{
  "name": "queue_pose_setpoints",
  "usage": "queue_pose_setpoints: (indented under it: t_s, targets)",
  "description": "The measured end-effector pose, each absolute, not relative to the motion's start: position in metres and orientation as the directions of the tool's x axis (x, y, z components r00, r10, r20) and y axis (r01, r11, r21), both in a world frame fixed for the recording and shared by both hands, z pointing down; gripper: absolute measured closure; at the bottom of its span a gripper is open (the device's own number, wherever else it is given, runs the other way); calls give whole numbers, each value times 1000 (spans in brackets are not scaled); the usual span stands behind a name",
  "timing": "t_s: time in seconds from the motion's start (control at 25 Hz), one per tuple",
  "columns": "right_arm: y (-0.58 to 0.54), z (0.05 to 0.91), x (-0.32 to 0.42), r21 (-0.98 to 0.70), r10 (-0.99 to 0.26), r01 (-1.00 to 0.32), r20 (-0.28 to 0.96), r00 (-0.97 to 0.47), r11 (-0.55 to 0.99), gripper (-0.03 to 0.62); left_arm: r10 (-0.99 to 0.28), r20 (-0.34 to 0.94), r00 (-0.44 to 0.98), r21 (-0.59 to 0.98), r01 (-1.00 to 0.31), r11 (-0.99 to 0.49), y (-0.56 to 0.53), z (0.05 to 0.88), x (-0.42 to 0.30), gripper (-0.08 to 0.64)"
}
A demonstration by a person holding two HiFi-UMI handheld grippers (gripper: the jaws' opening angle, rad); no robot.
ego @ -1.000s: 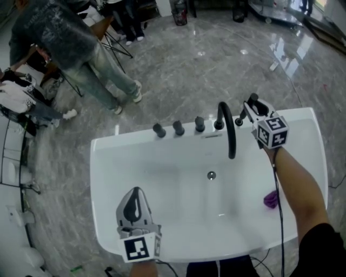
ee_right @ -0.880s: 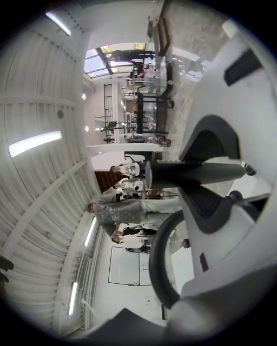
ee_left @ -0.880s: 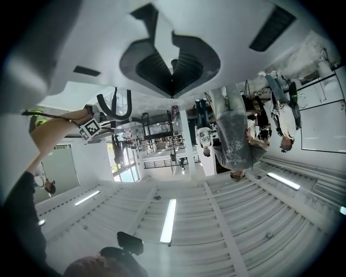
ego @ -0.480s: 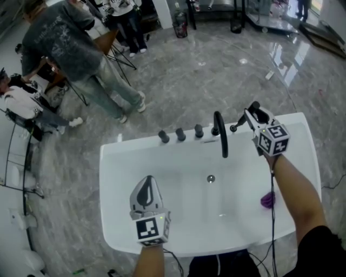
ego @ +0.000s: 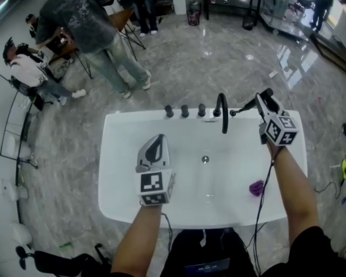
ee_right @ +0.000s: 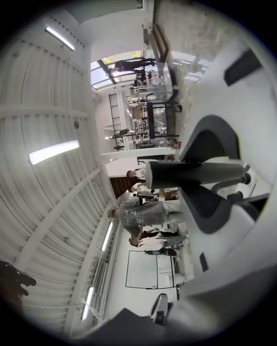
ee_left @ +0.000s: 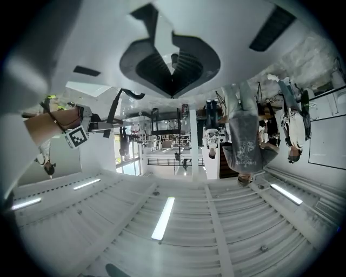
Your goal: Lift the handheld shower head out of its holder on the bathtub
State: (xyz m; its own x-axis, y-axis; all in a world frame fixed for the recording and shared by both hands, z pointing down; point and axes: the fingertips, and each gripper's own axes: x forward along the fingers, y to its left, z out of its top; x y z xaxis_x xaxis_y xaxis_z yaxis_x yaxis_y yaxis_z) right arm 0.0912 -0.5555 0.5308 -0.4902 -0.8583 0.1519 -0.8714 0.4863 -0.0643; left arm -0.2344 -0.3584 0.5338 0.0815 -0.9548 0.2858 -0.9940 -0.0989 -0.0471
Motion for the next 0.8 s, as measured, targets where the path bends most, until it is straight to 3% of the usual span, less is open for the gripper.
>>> queue_pose_setpoints:
  t_s: [0.4,0.8]
  targets:
    - [-516,474,116,-38,-883,-893,135,-449,449,446,-959,243,145,-7,-989,-151,-354,486,-225,551]
    - [-478,408,129,24,-883,-886,99,-460,464,447,-948,244,205,-92,-968,-234,-344,450,-215,551]
